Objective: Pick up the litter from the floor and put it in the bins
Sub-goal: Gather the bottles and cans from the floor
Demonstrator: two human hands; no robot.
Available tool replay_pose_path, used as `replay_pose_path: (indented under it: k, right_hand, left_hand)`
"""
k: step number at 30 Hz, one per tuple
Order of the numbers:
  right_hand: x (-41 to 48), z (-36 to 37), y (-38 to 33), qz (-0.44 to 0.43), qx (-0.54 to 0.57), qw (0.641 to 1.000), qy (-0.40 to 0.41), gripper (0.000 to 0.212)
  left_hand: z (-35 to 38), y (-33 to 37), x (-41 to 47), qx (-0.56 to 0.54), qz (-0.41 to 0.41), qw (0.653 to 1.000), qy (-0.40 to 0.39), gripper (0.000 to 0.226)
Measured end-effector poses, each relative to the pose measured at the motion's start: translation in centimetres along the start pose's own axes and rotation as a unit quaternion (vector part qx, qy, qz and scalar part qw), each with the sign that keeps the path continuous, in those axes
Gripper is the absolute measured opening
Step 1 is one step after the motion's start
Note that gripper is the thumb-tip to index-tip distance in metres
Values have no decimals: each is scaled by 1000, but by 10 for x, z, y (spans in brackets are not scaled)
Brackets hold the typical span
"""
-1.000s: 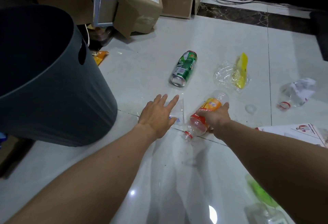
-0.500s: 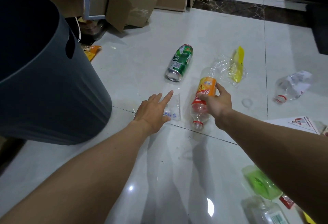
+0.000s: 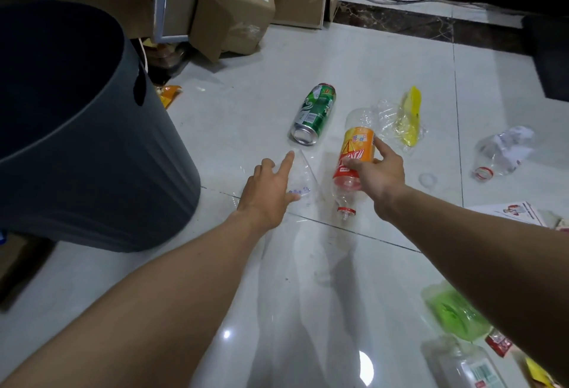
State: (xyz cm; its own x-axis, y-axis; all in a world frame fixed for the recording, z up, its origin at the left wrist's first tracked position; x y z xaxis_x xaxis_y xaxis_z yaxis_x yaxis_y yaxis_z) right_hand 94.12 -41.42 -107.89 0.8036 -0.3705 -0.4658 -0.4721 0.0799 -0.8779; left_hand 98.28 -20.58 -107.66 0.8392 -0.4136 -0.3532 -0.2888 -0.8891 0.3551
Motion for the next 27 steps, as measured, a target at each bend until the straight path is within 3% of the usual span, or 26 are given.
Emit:
replay_pose_path:
  k: [10, 17, 27]
  right_hand:
    - [-31, 34, -108, -110, 72, 991, -19, 77]
    - [-59, 53, -168, -160, 104, 981, -31, 73]
    - [-96, 102, -210, -201, 121, 968, -86, 73]
  left_hand:
    - [-105, -8, -27, -96, 4, 983, 160, 83]
    - [-182, -10, -67, -100, 24, 955, 280, 81]
    - [-251, -29, -123, -91, 23, 931, 353, 83]
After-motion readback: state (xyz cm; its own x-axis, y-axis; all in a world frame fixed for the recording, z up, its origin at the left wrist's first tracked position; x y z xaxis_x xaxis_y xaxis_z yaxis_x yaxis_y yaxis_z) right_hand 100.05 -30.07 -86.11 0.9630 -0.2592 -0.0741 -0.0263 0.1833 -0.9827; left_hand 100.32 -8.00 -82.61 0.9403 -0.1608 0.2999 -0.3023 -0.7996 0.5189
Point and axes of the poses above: each hand's wrist, its own x-axis towards the middle knuckle, its own z-axis out of the palm, y = z × x, the point moved 10 cm from there along x, towards the middle knuckle, and after that the axes turned 11 degrees about -y, right-handed, at the moved point
